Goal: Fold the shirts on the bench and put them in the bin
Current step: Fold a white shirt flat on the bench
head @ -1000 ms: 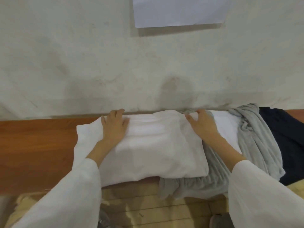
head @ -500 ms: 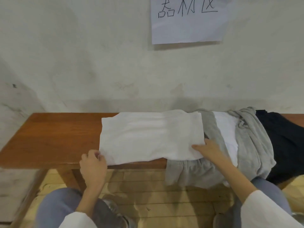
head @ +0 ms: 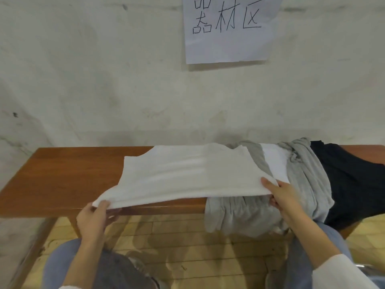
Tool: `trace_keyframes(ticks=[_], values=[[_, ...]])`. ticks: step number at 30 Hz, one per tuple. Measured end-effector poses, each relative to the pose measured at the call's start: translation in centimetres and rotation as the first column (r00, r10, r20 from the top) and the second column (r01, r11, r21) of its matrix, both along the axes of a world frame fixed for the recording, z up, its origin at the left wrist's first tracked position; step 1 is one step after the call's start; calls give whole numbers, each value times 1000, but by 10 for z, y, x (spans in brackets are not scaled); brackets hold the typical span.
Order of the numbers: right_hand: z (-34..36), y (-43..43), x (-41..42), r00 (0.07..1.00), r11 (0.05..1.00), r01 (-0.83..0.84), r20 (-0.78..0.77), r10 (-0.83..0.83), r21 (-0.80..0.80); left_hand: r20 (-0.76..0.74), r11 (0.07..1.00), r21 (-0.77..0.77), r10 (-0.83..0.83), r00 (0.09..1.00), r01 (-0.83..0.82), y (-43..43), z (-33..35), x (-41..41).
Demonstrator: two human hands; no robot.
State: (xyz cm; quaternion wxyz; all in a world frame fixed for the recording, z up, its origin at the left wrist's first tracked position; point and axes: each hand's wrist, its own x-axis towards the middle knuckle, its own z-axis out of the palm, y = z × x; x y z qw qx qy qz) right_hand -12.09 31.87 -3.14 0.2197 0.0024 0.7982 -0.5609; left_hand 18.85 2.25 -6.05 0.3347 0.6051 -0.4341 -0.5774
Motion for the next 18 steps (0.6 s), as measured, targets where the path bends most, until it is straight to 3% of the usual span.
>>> trace_keyframes(ticks=[3, 9, 12, 15, 17, 18], values=[[-14, 11, 4, 996, 994, -70, 55, 65, 84, 120, 995, 33, -96, 988, 93, 11, -10, 1], [-30, 13, 8, 992, 985, -123, 27, 120, 124, 121, 989, 100, -121, 985, 110, 20, -24, 0], [-24, 9, 12, 971, 921, -206, -48, 235, 331, 461, 967, -68, -188, 867, 245, 21, -29, 3], [-21, -6, 16, 869, 844, -74, -381, 316, 531, 690, 827, -394, -21, 723, 400, 28, -27, -17], [-15, -34, 22, 729, 862, -37, -577, 369, 505, 714, 694, -466, -72, 696, 550, 35, -18, -51], [-13, -52, 24, 678, 845, -92, -588, 441, 527, 726, 599, -481, -136, 674, 640, 37, -17, -73]])
